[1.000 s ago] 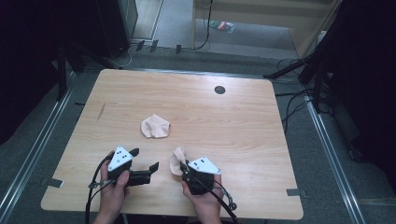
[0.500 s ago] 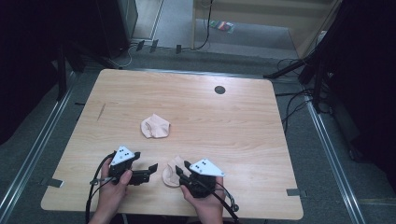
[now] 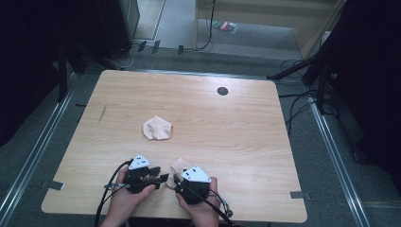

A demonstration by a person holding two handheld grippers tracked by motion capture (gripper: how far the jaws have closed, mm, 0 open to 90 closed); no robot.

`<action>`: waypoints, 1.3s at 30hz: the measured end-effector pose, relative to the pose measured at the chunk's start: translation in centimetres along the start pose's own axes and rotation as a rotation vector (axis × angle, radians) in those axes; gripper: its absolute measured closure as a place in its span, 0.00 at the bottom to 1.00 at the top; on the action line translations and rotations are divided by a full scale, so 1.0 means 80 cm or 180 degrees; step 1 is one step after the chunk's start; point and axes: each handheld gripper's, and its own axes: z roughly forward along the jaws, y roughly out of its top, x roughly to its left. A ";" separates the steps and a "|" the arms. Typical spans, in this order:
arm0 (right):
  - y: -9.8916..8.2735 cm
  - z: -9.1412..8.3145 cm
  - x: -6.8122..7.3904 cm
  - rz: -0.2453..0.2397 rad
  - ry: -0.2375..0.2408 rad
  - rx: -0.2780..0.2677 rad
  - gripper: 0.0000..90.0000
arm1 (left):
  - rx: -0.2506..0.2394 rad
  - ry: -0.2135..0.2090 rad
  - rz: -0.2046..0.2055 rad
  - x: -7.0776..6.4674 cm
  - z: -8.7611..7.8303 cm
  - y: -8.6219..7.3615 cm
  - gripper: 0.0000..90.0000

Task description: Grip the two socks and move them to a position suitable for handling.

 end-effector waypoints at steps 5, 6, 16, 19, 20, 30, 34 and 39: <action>-0.004 0.006 0.000 -0.0020 0.0014 0.0014 0.90 | -0.0012 0.0046 0.0137 -0.010 0.005 -0.001 0.67; -0.004 0.006 -0.001 -0.0021 0.0014 0.0007 0.92 | -0.0011 0.0050 0.0171 -0.012 0.006 -0.002 0.70; -0.001 -0.002 -0.007 0.0182 0.0141 -0.0095 0.94 | -0.0016 -0.0029 0.0300 -0.015 0.009 -0.003 1.00; 0.004 -0.011 -0.011 0.0257 0.0220 -0.0190 0.94 | -0.0041 -0.0045 0.0353 -0.014 0.004 0.000 1.00; 0.005 -0.014 -0.013 0.0275 0.0230 -0.0209 0.94 | -0.0054 -0.0052 0.0391 -0.014 0.003 0.001 1.00; 0.017 -0.038 -0.044 0.0455 0.0130 -0.0391 0.99 | -0.0067 0.0067 0.0535 -0.006 -0.007 0.006 1.00; 0.020 -0.044 -0.061 0.0627 0.0059 -0.0425 0.99 | -0.0025 0.0135 0.0518 0.011 -0.014 0.009 1.00; 0.015 -0.045 -0.084 0.0957 0.0084 -0.0358 0.99 | 0.0020 0.0155 0.0527 0.025 -0.020 0.013 1.00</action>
